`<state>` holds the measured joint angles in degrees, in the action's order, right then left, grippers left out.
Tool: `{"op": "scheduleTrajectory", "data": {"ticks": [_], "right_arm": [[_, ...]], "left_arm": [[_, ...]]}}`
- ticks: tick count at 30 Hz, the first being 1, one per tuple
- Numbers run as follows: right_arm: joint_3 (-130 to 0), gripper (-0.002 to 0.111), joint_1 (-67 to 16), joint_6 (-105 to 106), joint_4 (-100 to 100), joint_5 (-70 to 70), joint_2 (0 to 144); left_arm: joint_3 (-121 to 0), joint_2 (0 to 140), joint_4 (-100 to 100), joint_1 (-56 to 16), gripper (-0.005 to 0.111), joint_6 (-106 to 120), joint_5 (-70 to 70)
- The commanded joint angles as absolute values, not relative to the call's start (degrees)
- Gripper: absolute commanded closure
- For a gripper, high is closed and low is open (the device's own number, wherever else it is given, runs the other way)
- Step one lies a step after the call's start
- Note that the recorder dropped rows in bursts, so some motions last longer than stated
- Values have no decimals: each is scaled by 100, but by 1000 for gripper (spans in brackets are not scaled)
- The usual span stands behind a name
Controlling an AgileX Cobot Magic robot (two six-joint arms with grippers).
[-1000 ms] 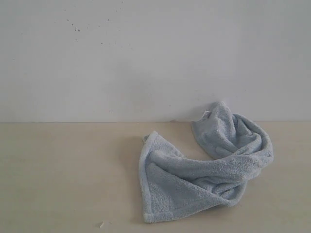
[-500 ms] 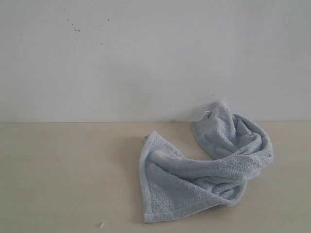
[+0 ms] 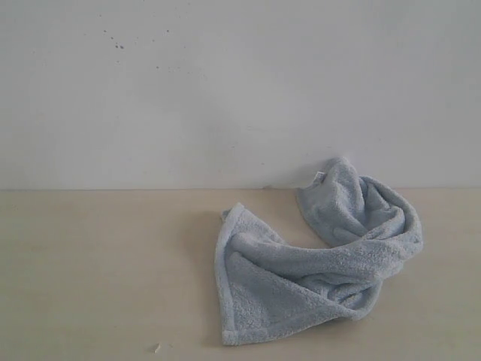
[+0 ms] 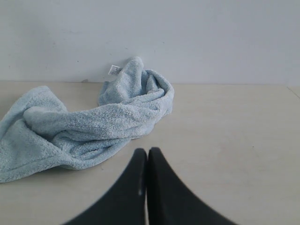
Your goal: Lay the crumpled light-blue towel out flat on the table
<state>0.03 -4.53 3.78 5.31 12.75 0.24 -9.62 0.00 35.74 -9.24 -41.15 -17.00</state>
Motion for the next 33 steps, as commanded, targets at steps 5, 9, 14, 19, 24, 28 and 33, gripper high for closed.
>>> {"op": "scheduleTrajectory", "data": {"ticks": [5, 9, 14, 19, 24, 28, 33], "right_arm": [[0, 108, -470, 385, 514, 1263, 0], [0, 108, -470, 385, 514, 1263, 0], [0, 108, -470, 385, 514, 1263, 0], [0, 108, -470, 385, 514, 1263, 0], [0, 108, -470, 385, 514, 1263, 0], [0, 108, -470, 385, 514, 1263, 0], [0, 108, -470, 385, 514, 1263, 0]], "left_arm": [[-1995, 1866, 2326, -924, 103, -4759, -3329], [-3122, 3807, 158, -924, 103, -5595, -5148], [-5361, 6505, -3962, -924, 103, -6361, -5591], [-7010, 8596, -9312, -1275, 103, -9443, -3243], [-6966, 9643, -9995, -1434, 103, -10279, -1619], [-6828, 9809, -9995, -1666, 103, -10211, 60], [-6756, 9813, -9744, -1982, 103, -7052, 3528]]}}
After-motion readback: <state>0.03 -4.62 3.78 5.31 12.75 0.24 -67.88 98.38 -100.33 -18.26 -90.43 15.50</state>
